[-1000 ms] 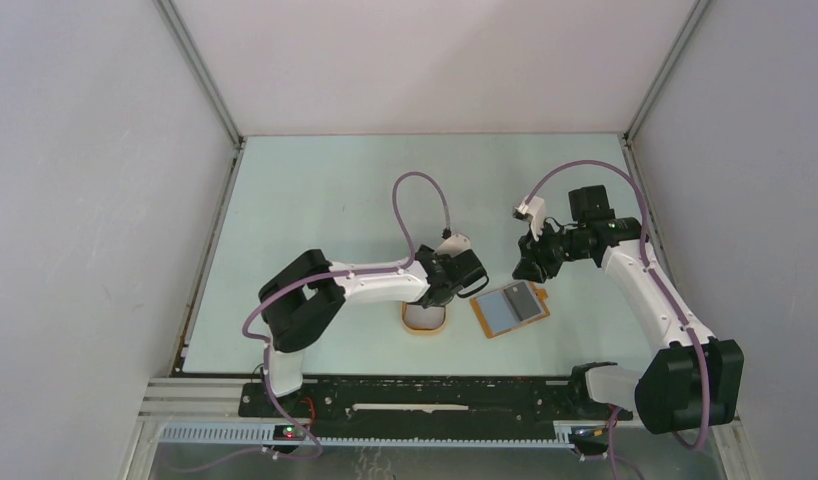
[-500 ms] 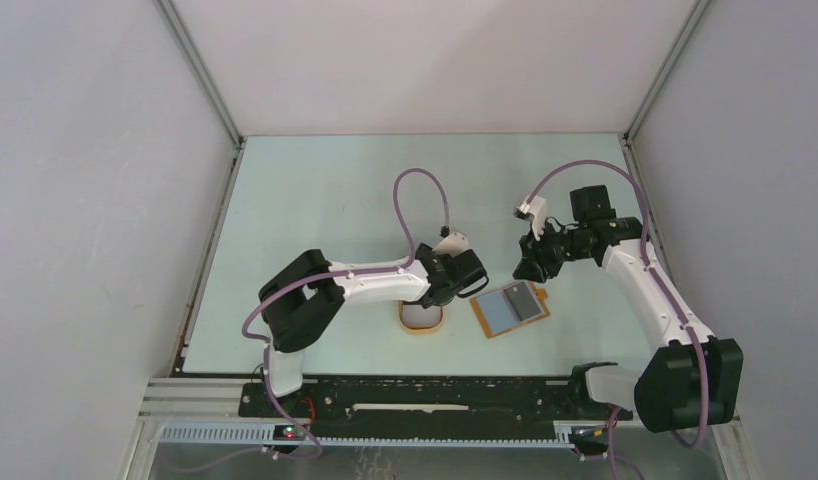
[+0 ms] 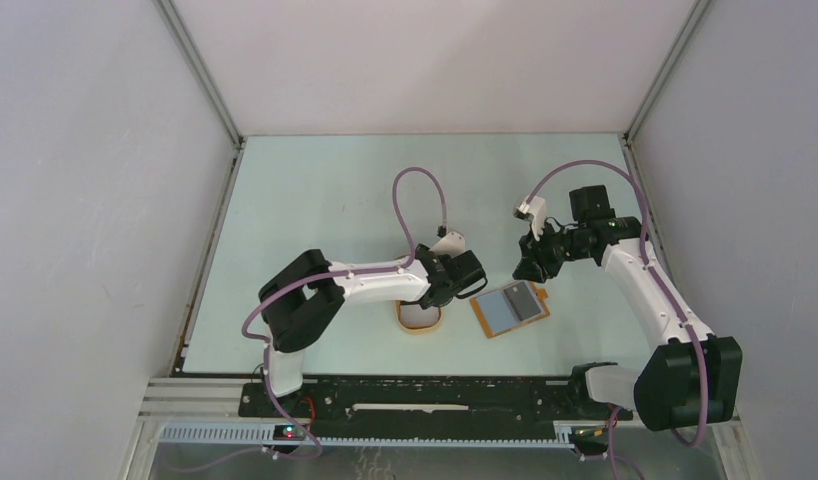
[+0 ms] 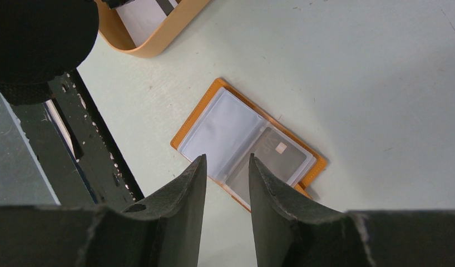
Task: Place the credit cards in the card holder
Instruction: Pick up the credit card from the storage box.
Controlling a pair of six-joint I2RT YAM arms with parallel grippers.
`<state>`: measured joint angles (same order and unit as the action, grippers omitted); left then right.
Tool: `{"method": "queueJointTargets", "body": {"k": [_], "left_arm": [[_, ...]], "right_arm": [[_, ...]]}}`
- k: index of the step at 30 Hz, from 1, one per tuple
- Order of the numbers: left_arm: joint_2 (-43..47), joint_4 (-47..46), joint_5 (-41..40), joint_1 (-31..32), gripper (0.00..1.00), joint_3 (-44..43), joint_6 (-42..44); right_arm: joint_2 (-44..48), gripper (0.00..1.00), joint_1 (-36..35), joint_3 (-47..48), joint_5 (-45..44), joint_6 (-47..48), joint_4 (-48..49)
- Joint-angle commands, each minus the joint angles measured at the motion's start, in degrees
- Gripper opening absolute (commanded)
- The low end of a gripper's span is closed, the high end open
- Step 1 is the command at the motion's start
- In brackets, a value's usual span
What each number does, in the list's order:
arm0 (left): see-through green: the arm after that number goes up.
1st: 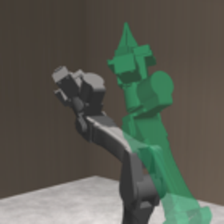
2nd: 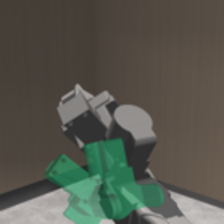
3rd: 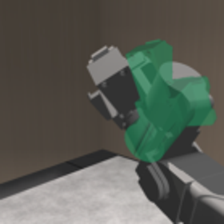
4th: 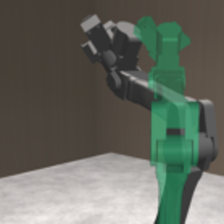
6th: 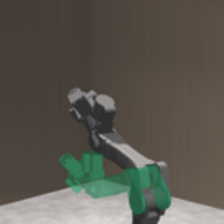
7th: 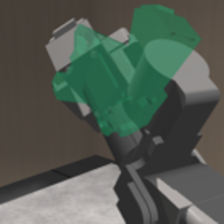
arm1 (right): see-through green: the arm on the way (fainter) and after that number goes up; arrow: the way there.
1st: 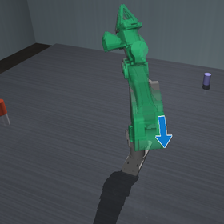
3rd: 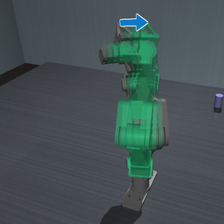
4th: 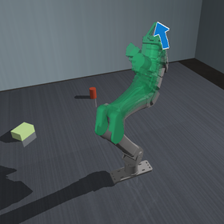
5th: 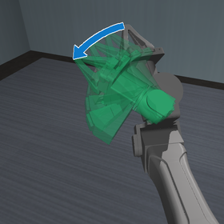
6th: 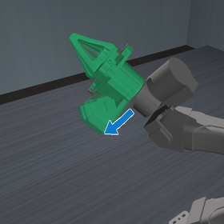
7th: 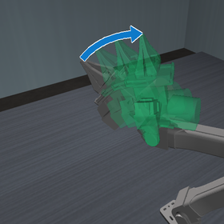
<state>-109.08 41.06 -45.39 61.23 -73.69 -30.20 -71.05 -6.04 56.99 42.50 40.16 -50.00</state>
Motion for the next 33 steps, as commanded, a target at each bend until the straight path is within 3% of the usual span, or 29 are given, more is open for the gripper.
{"method": "queueJointTargets", "body": {"k": [1, 9, 20, 33], "left_arm": [[2.63, 0.97, -3.11, 0.03, 0.45, -1.38, -2.19], [2.27, 1.52, -3.48, 0.03, 0.33, -1.11, -2.88], [2.35, 1.52, -3.43, 0.03, 0.01, -0.74, -3.14], [11.67, -1.27, -2.52, 1.73, 0.00, 2.08, -3.47]], "right_arm": [[-0.06, 0.42, 0.25, -0.04, 0.83, 0.74, -0.25], [-0.21, 0.42, 0.33, -0.04, 0.92, 0.88, -0.30], [-0.23, 0.42, 0.33, -0.04, 1.00, 0.95, -0.42], [-0.15, 0.42, 0.58, -0.06, 1.25, 1.06, -0.65]]}}
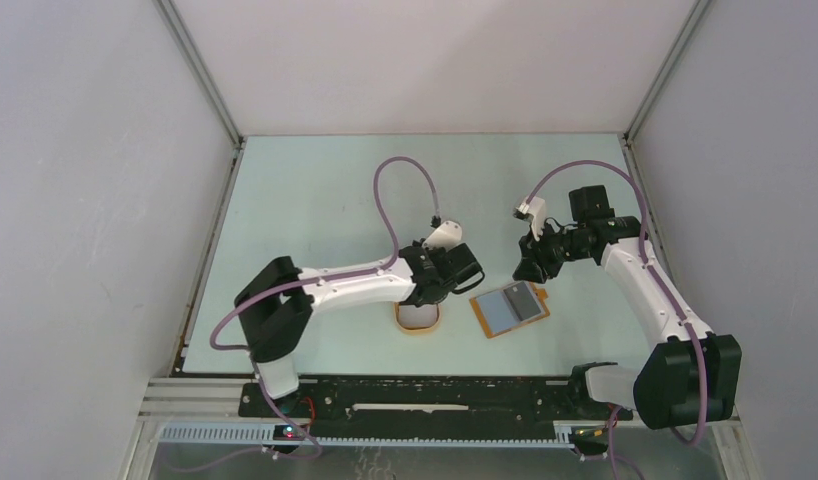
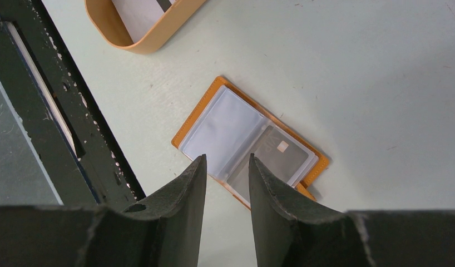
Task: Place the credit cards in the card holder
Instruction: Pick up the credit card from the storage box.
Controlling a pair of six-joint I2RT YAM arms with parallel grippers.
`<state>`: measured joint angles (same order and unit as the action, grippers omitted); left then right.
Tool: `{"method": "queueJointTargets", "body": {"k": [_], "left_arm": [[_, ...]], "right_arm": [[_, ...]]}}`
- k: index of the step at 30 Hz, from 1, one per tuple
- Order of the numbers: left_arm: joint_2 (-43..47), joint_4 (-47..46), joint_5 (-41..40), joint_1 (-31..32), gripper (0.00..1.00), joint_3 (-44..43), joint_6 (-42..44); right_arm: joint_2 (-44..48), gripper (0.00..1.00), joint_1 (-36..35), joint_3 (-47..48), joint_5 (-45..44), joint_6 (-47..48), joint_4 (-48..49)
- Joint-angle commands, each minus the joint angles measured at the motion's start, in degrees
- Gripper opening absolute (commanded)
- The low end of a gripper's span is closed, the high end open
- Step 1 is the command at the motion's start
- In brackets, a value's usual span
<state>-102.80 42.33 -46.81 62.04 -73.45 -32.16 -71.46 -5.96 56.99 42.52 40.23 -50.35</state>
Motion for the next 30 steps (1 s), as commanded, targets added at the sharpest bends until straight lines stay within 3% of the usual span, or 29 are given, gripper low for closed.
{"method": "queueJointTargets", "body": {"k": [1, 9, 18, 25, 30], "left_arm": [[6.02, -2.90, -0.75, 1.01, 0.00, 2.28, -1.50], [16.75, -10.33, 3.40, 2.89, 0.00, 9.46, -0.93], [35.58, -44.84, 29.28, 2.42, 0.00, 28.77, 3.34], [32.85, -60.94, 40.33, 1.25, 0.00, 33.13, -2.12], [26.01, -72.76, 44.36, 1.15, 0.00, 34.06, -9.81]], "right_arm": [[0.35, 0.42, 0.56, -0.04, 1.29, 0.99, -0.28], [0.45, 0.42, 1.51, -0.04, 1.91, 1.21, -0.61], [0.49, 0.42, 3.44, -0.04, 0.30, -0.15, 0.15], [-0.56, 0.42, 5.45, -0.04, -0.34, -1.67, 0.57], [-4.55, 0.41, 6.98, 0.35, -4.95, -3.34, 0.62]]}}
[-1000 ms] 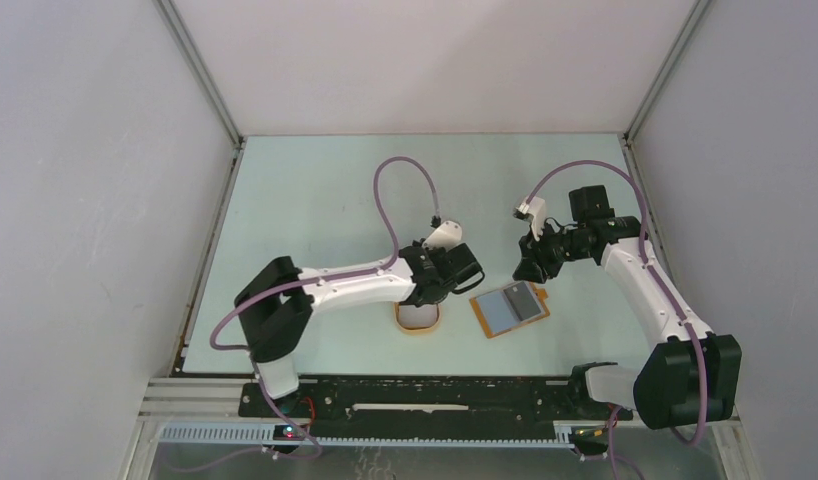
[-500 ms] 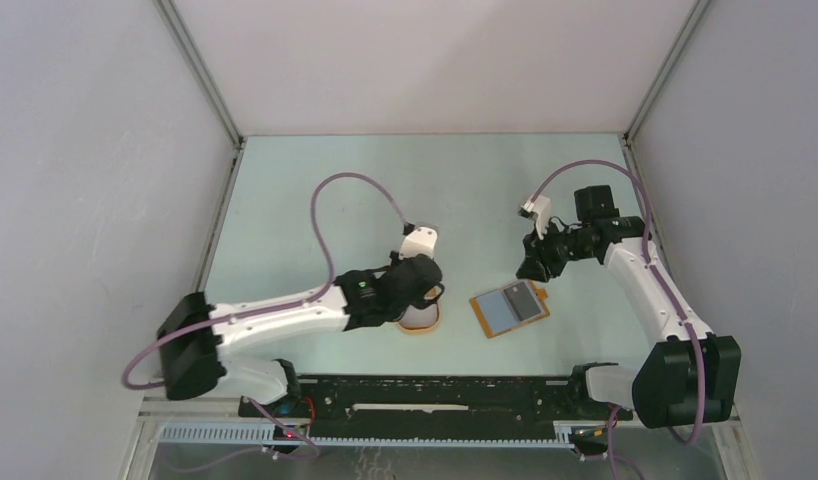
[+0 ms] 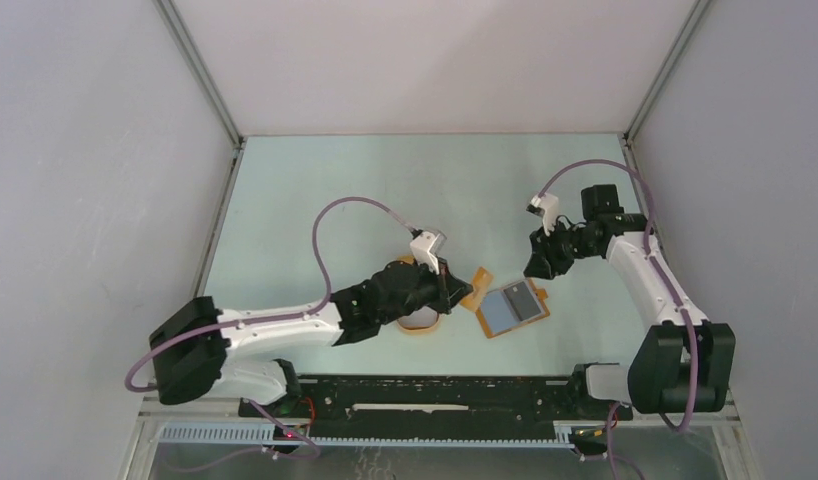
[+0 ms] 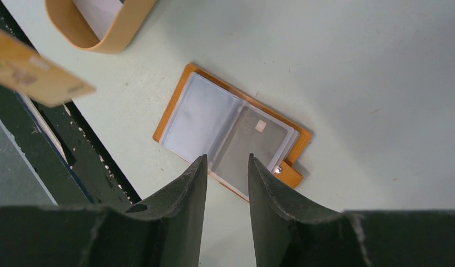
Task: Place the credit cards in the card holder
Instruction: Pick up the credit card from the storage box.
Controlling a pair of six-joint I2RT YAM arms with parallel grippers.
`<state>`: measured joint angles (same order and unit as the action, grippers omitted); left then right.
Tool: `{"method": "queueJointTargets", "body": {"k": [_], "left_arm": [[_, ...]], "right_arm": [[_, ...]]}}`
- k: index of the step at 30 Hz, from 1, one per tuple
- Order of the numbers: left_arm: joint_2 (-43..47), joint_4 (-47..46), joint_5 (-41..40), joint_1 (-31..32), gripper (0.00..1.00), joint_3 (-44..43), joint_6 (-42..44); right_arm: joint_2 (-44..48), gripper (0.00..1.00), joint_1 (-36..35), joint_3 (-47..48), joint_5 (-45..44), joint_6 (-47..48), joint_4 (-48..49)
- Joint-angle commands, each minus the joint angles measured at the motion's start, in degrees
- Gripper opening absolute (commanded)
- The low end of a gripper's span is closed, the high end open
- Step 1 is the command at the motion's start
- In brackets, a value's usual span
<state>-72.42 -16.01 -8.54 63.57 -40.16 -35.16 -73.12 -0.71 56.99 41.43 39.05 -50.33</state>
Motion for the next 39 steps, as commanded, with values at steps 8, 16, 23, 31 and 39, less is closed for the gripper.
{"method": "queueJointTargets", "body": {"k": [8, 16, 23, 31, 39], "left_arm": [[-14.86, -25.52, 5.10, 0.24, 0.00, 1.57, -16.80], [-19.50, -26.88, 0.27, 1.20, 0.00, 2.01, -22.50], [-23.15, -26.88, -3.09, 1.89, 0.00, 2.03, -27.24], [-24.55, -28.93, -6.34, 2.08, 0.00, 4.45, -33.64], [-29.09, -32.45, -5.92, 2.09, 0.00, 4.90, -38.31]], "right_arm": [[-9.24, 0.41, 3.08, 1.15, -15.17, -3.15, -0.74], [-14.32, 0.37, 2.57, -0.14, -21.72, -1.58, -2.01], [-19.59, 0.22, 0.89, -0.13, -25.53, -3.07, -1.50], [-23.85, 0.11, -0.70, -0.13, -25.82, -2.85, -3.15], [-26.69, 0.09, -2.01, -0.13, -25.16, -2.15, -5.21]]}}
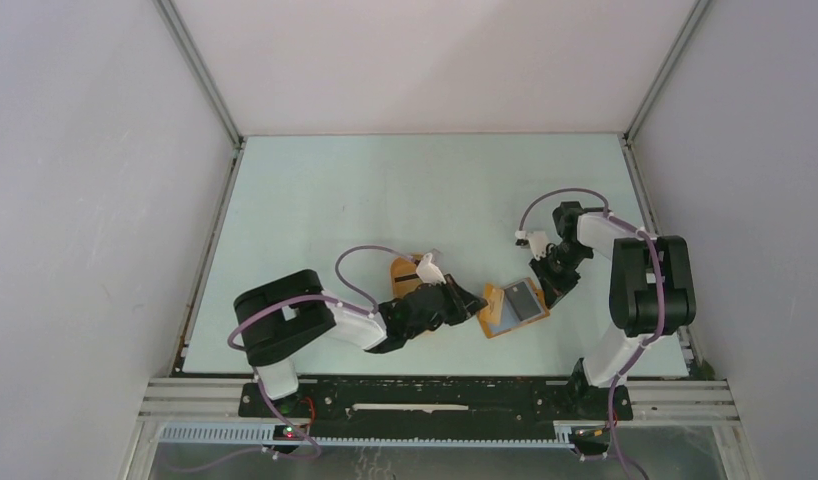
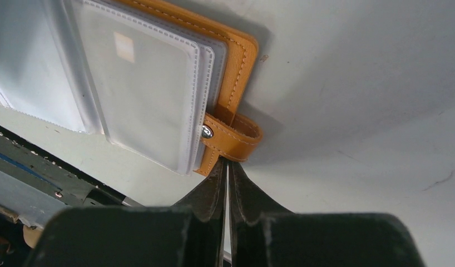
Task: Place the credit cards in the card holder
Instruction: Pick up the credit card from the storage box, then insert the credit card into the card holder.
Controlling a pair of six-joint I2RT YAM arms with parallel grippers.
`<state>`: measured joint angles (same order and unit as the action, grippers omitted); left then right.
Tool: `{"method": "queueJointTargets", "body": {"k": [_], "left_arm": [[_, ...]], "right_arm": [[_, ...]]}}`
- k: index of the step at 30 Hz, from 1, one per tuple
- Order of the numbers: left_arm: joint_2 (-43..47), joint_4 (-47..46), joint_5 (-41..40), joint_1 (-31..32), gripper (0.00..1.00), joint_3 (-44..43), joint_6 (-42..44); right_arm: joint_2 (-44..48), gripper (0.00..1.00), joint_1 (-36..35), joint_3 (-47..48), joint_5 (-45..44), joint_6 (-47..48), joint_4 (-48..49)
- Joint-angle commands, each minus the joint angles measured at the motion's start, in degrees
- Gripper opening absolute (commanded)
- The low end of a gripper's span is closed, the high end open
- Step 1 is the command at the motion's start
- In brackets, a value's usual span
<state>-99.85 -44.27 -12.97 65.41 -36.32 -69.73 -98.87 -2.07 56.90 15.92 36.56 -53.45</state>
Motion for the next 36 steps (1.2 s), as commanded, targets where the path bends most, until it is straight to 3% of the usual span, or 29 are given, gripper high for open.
{"method": "queueJointTargets", "body": {"k": [1, 15, 36], "left_arm": [[-1.87, -4.24, -1.57, 0.31, 0.00, 1.07, -3.94], [-2.04, -1.40, -1.93, 0.42, 0.00, 2.42, -8.83], [-3.66, 0.77, -1.76, 0.00, 0.00, -0.05, -8.63]], "right_arm": [[-1.09, 0.09, -0.80, -0.04, 0.60, 0.42, -2.51], [-1.99, 0.09, -5.34, -0.04, 4.60, 2.71, -5.43], [-0.98, 0.09, -6.46, -0.04, 5.41, 3.35, -5.80]]}}
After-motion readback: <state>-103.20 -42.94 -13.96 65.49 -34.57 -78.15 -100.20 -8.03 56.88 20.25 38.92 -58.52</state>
